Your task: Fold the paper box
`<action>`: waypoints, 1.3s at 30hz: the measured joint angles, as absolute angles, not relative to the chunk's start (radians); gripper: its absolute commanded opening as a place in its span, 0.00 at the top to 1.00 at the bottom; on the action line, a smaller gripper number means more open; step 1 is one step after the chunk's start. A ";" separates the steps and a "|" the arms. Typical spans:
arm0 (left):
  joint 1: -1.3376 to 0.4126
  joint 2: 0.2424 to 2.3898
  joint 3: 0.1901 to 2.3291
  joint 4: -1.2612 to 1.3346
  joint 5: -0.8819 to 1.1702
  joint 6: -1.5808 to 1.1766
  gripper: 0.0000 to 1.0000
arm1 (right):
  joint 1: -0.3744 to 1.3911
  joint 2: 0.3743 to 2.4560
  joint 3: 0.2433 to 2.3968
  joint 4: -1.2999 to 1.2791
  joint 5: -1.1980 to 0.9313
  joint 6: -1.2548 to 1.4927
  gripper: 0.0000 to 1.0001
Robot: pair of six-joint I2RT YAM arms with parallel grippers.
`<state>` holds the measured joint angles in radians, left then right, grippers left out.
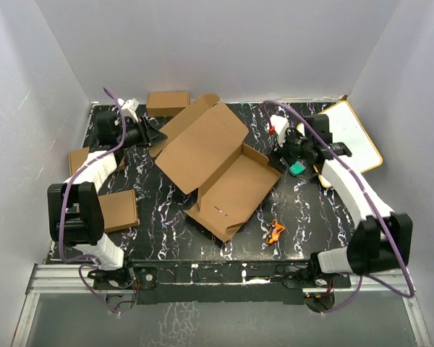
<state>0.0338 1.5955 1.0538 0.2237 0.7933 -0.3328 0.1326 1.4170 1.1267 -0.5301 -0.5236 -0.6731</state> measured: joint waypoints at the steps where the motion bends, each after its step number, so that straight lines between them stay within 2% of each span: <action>1: 0.034 1.609 1.067 0.224 0.793 -0.332 0.70 | 0.135 1.373 1.119 -0.544 -0.563 -0.704 0.17; 4: 0.034 1.641 1.096 0.231 0.793 -0.333 0.66 | 0.141 1.271 1.090 -0.614 -0.673 -0.810 0.09; 7: 0.034 1.648 1.100 0.232 0.796 -0.339 0.59 | 0.144 1.223 1.064 -0.800 -0.799 -1.095 0.02; 12: 0.034 1.629 1.054 0.287 0.803 -0.368 0.54 | 0.163 1.234 1.005 -1.100 -0.850 -1.478 0.01; 19: 0.036 1.573 0.939 0.334 0.800 -0.378 0.52 | 0.196 1.235 0.956 -1.211 -0.781 -1.685 0.01; 21: 0.036 1.557 0.927 0.318 0.768 -0.371 0.47 | 0.197 1.235 0.953 -1.219 -0.783 -1.704 0.01; 26: 0.036 1.467 0.937 0.171 0.526 -0.312 0.17 | 0.200 1.235 0.953 -1.223 -0.812 -1.715 0.02; 28: 0.037 1.394 0.941 0.106 0.394 -0.299 0.11 | 0.201 1.238 0.957 -1.216 -0.823 -1.688 0.05; 33: 0.044 1.138 0.908 0.022 0.252 -0.321 0.13 | 0.203 1.326 1.063 -1.071 -0.834 -1.443 0.05; 39: 0.047 0.822 0.681 0.004 0.387 -0.540 0.24 | 0.203 1.542 1.262 -0.779 -0.722 -0.966 0.08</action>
<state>0.0467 0.8223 0.6807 0.0040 0.3870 -0.5400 0.2028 1.5417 1.2621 -0.7792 -0.7223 -0.9661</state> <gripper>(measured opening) 0.808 0.943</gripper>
